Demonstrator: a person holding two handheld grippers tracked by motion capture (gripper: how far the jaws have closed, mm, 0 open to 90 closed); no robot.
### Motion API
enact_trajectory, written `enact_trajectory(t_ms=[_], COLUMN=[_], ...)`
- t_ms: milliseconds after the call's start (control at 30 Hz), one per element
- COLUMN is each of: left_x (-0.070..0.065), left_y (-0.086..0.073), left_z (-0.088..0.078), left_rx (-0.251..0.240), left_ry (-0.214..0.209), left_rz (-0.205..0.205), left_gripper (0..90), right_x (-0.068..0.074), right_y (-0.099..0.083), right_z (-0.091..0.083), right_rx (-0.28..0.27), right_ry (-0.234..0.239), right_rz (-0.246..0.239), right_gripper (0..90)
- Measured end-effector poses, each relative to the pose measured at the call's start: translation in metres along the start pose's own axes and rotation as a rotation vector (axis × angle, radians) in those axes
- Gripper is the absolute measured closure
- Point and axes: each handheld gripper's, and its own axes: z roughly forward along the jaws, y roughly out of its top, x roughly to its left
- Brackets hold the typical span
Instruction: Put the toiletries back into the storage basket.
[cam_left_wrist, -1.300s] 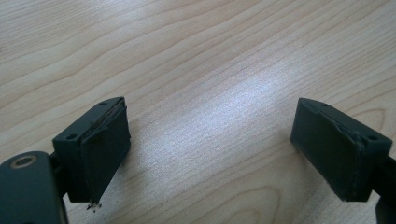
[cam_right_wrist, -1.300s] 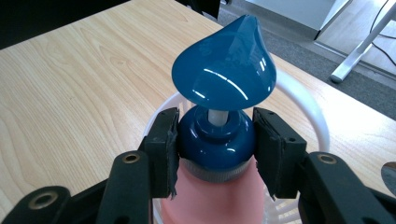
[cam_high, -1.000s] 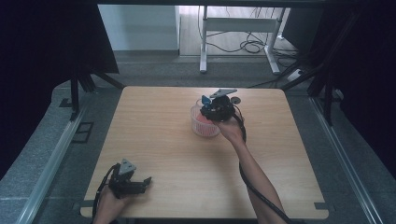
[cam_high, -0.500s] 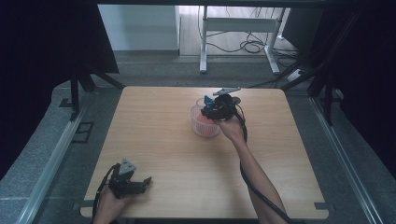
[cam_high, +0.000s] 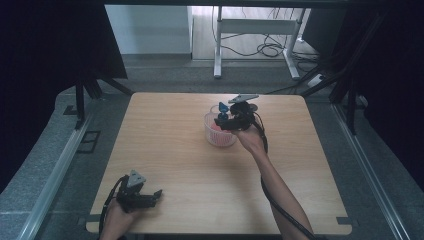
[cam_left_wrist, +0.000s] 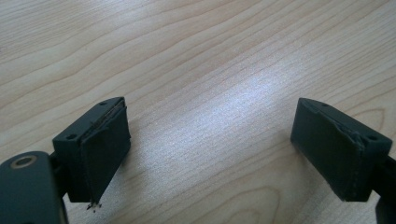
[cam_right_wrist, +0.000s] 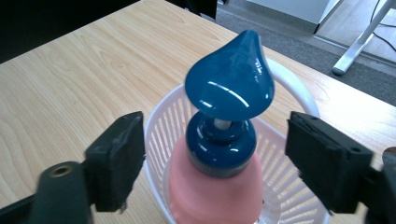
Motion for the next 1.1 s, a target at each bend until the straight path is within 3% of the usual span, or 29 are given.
enact_trajectory(t_ms=[167, 467, 1100], left_x=[0.000, 0.000, 0.000], left_y=[0.000, 0.000, 0.000], left_z=[0.000, 0.000, 0.000], left_rx=[0.000, 0.000, 0.000], left_ry=[0.000, 0.001, 0.001], left_rz=[0.000, 0.001, 0.001], left_gripper=[11.4, 11.4, 11.4], right_x=[0.003, 0.011, 0.024], right_y=[0.001, 0.001, 0.003], right_z=[-0.006, -0.013, -0.024], right_rx=[-0.007, 0.009, 0.014], right_ry=[0.002, 0.006, 0.017], right_rz=[-0.014, -0.055, -0.090], right_gripper=[13.4, 12.7, 10.1])
